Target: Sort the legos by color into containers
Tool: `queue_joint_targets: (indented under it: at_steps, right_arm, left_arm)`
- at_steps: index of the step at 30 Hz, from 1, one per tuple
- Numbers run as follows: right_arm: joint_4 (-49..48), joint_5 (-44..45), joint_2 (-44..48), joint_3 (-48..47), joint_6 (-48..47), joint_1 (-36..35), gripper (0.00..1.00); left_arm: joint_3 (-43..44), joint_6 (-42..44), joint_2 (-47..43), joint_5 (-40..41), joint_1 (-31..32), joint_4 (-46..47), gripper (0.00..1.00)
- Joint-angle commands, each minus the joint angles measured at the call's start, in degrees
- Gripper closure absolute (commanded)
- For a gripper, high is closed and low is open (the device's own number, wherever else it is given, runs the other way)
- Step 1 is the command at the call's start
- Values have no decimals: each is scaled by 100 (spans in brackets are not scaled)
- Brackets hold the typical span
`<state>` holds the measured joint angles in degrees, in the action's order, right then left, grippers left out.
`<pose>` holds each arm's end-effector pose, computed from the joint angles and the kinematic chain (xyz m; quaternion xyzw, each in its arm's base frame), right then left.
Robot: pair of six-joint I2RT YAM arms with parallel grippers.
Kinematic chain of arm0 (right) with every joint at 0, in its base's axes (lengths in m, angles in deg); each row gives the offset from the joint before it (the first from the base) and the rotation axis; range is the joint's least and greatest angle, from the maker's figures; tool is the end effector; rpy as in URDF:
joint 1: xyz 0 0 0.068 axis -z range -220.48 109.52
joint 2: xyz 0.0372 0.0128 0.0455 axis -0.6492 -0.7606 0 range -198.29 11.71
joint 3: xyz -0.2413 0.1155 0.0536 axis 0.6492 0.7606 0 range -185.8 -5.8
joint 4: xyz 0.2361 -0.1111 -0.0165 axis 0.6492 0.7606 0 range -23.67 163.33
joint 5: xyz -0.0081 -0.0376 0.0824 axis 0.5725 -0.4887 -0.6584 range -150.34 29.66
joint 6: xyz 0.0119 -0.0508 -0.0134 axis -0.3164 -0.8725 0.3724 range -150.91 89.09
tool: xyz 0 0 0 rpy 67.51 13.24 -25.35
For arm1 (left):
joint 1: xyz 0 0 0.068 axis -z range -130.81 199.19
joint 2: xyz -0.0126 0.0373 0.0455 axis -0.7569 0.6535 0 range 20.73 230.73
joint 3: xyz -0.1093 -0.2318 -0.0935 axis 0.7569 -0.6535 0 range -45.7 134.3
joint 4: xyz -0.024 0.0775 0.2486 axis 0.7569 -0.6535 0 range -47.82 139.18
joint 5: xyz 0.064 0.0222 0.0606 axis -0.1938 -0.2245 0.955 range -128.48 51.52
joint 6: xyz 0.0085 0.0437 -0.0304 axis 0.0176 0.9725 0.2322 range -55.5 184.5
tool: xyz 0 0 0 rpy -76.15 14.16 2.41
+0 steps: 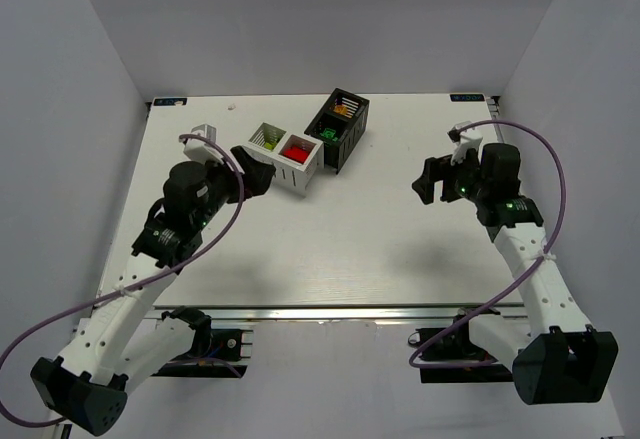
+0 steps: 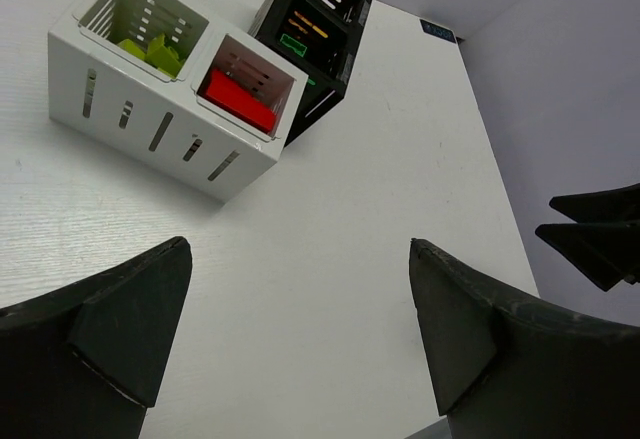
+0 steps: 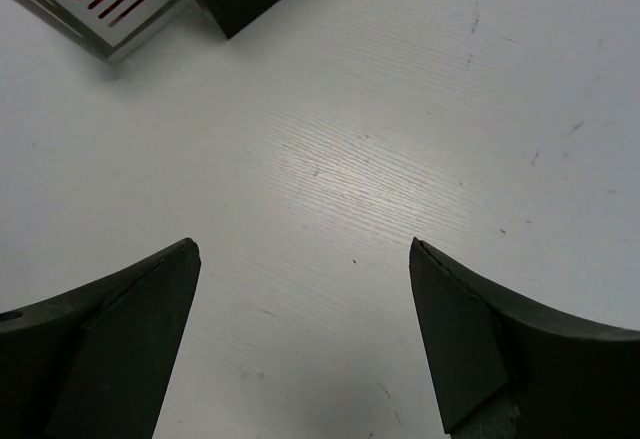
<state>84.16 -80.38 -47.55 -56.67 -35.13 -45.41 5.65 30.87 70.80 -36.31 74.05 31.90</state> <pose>0.2307 0.0321 0.3166 -0.1584 0.8261 0.1508 0.5193 0.1815 -0.0826 0.3512 -0.0724 0.7953 -0.2807 0.5324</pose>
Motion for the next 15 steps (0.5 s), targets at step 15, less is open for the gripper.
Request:
queue_joint_targets:
  at_steps: [15]
  right_arm:
    - [380,615,732,51,1,18,11]
  left_arm:
    - [-284,-223,-629,213,10,-223,2]
